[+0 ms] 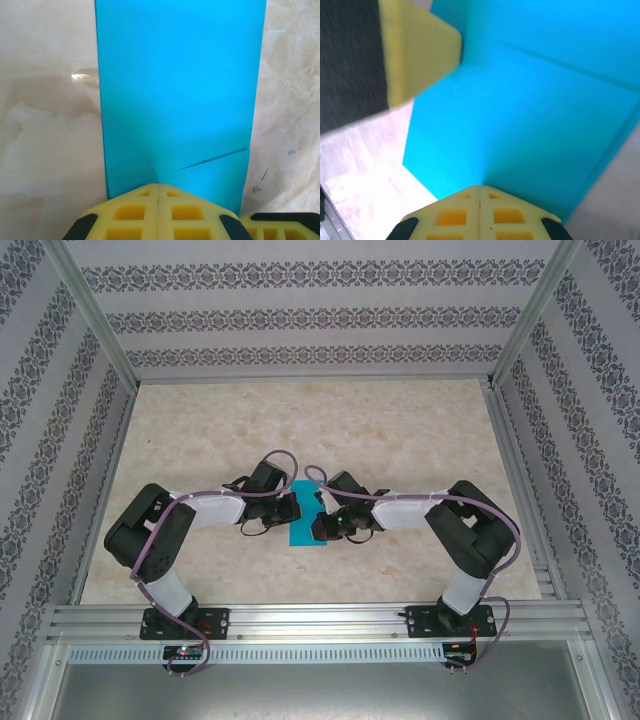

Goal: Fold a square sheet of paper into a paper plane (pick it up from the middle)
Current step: Fold the triangle a second time at the center of the table.

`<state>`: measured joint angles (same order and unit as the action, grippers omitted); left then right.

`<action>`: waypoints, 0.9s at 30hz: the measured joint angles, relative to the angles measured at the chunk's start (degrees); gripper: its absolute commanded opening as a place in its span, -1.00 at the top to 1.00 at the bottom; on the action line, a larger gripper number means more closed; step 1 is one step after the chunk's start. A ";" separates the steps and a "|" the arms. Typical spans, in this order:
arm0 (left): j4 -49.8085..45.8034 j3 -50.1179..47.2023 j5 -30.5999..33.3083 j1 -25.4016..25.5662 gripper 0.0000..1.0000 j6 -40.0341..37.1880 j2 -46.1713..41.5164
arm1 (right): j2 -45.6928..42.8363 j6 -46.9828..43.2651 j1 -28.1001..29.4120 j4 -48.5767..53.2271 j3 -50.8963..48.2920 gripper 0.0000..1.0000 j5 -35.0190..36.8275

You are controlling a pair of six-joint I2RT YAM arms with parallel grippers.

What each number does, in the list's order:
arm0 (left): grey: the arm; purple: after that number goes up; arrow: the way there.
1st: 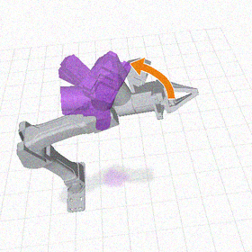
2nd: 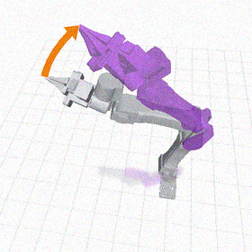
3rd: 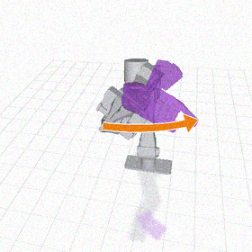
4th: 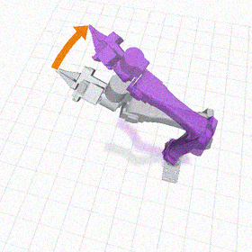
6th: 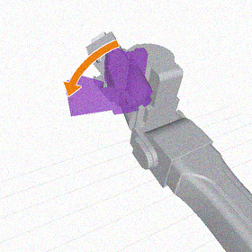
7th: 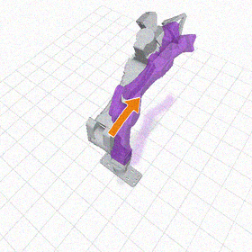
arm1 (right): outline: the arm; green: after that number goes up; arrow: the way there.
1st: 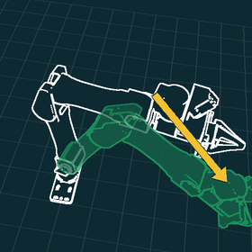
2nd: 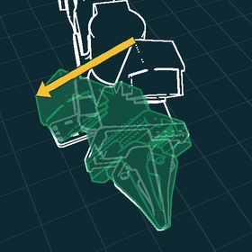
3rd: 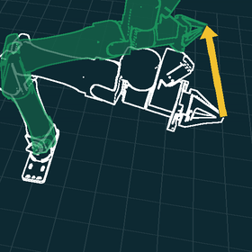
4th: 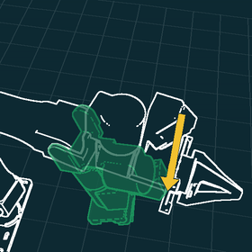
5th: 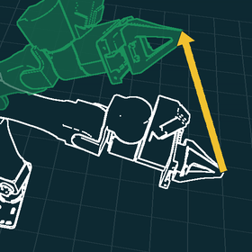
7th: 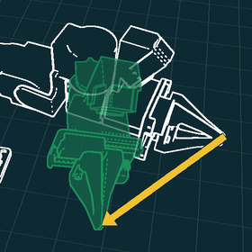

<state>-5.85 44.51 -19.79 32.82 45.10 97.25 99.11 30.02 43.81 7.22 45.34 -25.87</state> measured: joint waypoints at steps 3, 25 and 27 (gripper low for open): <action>0.00 0.00 0.00 -0.02 1.00 0.00 0.00 | -2.64 0.04 0.00 -0.26 -3.19 1.00 -0.22; -3.67 2.82 -1.07 -0.04 0.31 0.42 -1.95 | -10.38 8.24 -4.15 3.72 1.44 0.51 6.54; -4.04 2.82 -0.83 -0.04 0.24 0.92 -4.83 | -10.01 9.46 -5.11 3.02 1.44 0.44 7.85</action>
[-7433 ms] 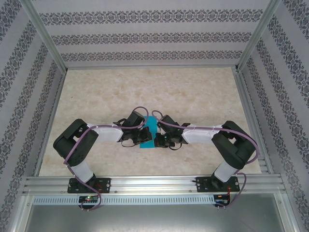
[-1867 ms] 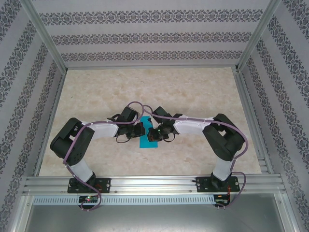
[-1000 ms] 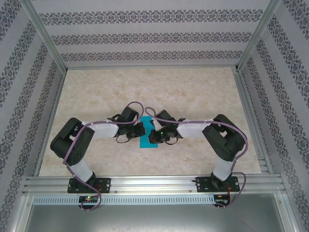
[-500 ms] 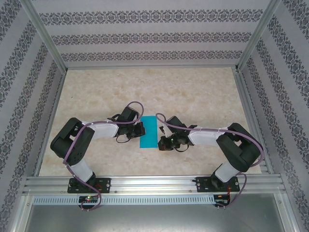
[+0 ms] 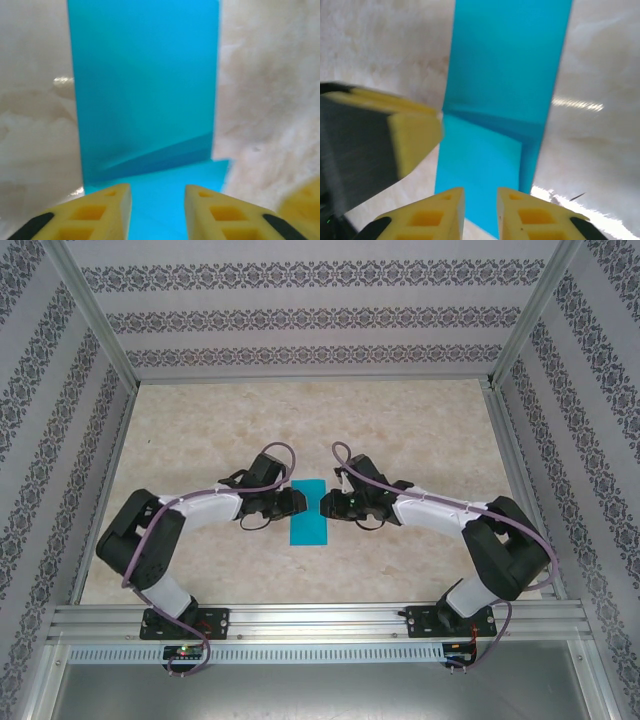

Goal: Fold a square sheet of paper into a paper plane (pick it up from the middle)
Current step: Turn over the paper at the center of the table.

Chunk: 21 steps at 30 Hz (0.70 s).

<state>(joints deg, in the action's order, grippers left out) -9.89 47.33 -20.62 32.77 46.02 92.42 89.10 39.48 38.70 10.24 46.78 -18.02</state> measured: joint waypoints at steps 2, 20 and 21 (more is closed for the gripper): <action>0.02 -0.07 0.20 0.00 0.23 0.81 -2.69 | 0.74 0.59 -0.57 -0.46 0.07 0.41 0.50; 6.43 -8.33 -1.25 0.42 0.17 6.69 -4.02 | 10.95 -0.11 -0.63 -2.19 4.37 0.85 -1.77; 6.73 -8.33 -1.42 0.46 0.17 6.82 -3.65 | 10.95 -0.02 -0.87 -2.64 4.28 0.86 -1.79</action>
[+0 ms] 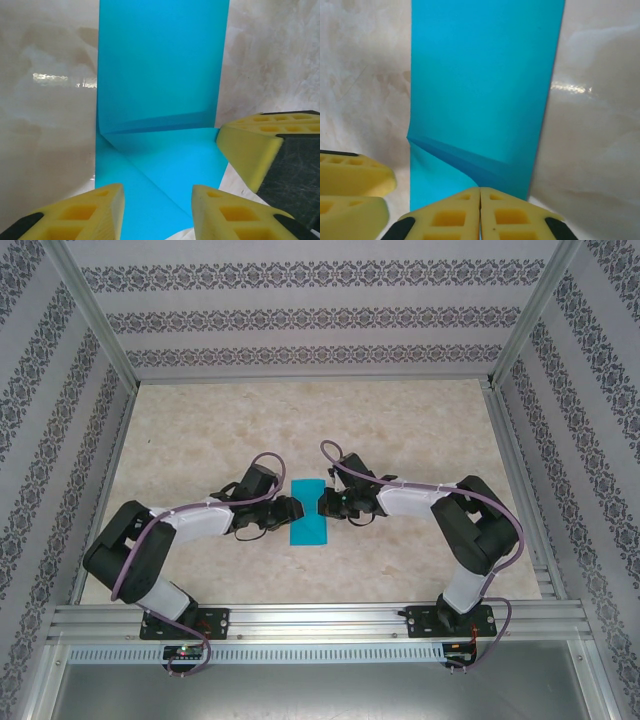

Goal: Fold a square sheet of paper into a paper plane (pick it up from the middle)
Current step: Turn over the paper at the center of the table.

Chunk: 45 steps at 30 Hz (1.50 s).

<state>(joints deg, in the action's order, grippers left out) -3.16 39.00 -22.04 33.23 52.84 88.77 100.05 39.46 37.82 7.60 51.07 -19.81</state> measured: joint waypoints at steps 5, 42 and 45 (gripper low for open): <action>1.60 0.00 -0.83 0.68 0.14 0.17 1.09 | -0.02 1.01 -0.87 -2.34 -2.10 0.88 0.02; 7.28 4.61 -3.06 1.44 0.98 -4.50 8.33 | -23.47 2.29 -3.82 3.58 -6.71 -0.69 7.58; 2.34 6.43 -1.14 1.49 0.97 -6.58 5.29 | -29.11 1.22 -5.18 6.62 -7.45 -0.97 11.06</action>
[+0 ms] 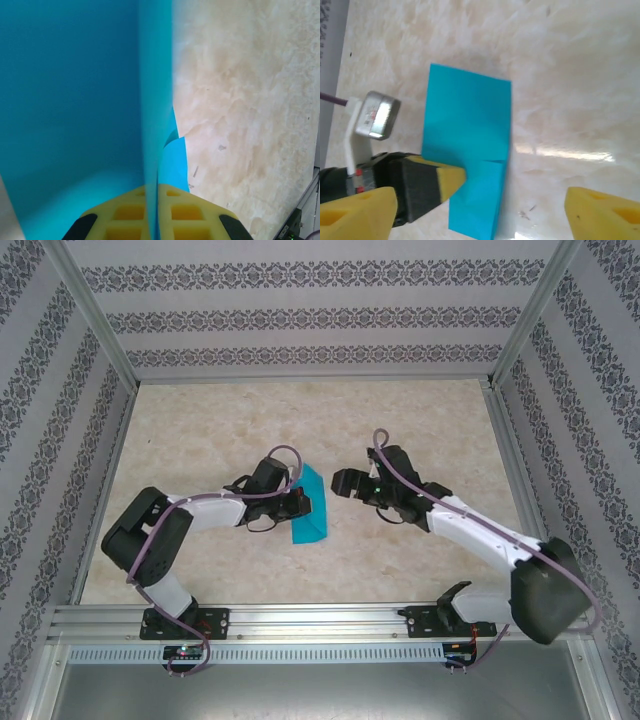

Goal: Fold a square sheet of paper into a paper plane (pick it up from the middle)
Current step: Turn over the paper at the center of the table.

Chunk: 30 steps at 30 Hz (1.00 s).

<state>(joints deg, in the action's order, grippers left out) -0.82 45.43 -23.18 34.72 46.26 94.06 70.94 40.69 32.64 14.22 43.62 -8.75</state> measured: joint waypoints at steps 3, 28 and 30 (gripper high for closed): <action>-10.34 5.05 4.66 0.76 0.97 -3.19 -4.00 | -4.61 -0.57 -1.44 2.73 -1.38 -0.96 3.58; -70.90 46.31 70.18 13.97 0.98 -12.37 23.78 | -15.74 -1.36 -13.25 16.35 -6.08 -0.96 14.03; -71.30 47.63 71.60 14.38 0.98 -12.35 27.74 | -16.02 -1.31 -14.25 16.98 -6.78 -0.96 14.01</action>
<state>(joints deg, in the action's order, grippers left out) -72.12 93.06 48.42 49.10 33.91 121.80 54.92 39.38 18.39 31.20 36.84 5.26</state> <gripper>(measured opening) 0.052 0.982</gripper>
